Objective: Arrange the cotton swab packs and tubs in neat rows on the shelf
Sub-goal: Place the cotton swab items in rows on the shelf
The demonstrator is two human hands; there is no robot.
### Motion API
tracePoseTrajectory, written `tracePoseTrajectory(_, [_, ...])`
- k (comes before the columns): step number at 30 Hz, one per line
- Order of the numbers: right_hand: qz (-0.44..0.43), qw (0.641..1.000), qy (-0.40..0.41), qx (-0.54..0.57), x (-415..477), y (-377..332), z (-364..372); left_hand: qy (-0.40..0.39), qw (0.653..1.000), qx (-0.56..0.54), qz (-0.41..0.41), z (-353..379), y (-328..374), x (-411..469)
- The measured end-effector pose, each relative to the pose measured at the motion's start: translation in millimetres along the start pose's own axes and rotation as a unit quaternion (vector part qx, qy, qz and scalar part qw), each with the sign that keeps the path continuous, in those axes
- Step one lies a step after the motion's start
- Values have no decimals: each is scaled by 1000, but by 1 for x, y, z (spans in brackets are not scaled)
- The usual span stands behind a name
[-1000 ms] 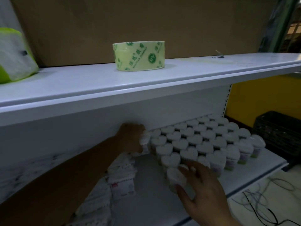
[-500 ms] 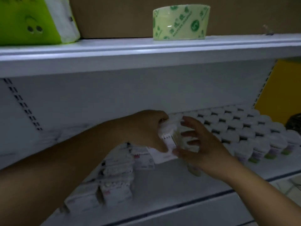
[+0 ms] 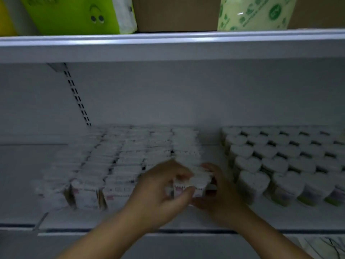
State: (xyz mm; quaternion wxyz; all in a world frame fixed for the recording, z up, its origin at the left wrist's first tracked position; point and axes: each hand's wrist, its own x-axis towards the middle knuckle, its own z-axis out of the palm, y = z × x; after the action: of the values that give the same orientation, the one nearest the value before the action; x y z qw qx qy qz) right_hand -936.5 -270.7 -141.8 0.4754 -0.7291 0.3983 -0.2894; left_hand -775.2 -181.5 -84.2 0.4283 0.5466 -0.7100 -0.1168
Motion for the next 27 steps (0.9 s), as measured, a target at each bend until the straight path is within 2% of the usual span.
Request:
tracePoseTrajectory(3, [-17, 998, 41, -51, -2, 7, 7, 33, 992, -62, -102, 16, -13, -38])
tracePoseTrajectory(6, [-69, 981, 31, -177, -9, 4, 5, 51, 980, -62, -185, 33, -34, -60])
tracePoseTrajectory(10, [-183, 919, 44, -348, -9, 4, 4, 36, 972, -56, -225, 38, -47, -63])
tracePoseTrajectory(12, [-186, 903, 48, -385, -7, 6, 5, 25, 972, -62, -224, 36, -49, -60])
tracePoseTrajectory(16, [-151, 922, 27, -356, -2, 10, -2, -9, 970, -66, -235, 32, -52, -54])
tracePoseTrajectory(23, [-115, 932, -25, -342, -5, 6, 3, -8, 969, -48, -241, 35, -50, -51])
tracePoseTrajectory(27, [-95, 953, 6, -286, -12, 4, 5, -67, 955, -95, -273, 25, -47, -52])
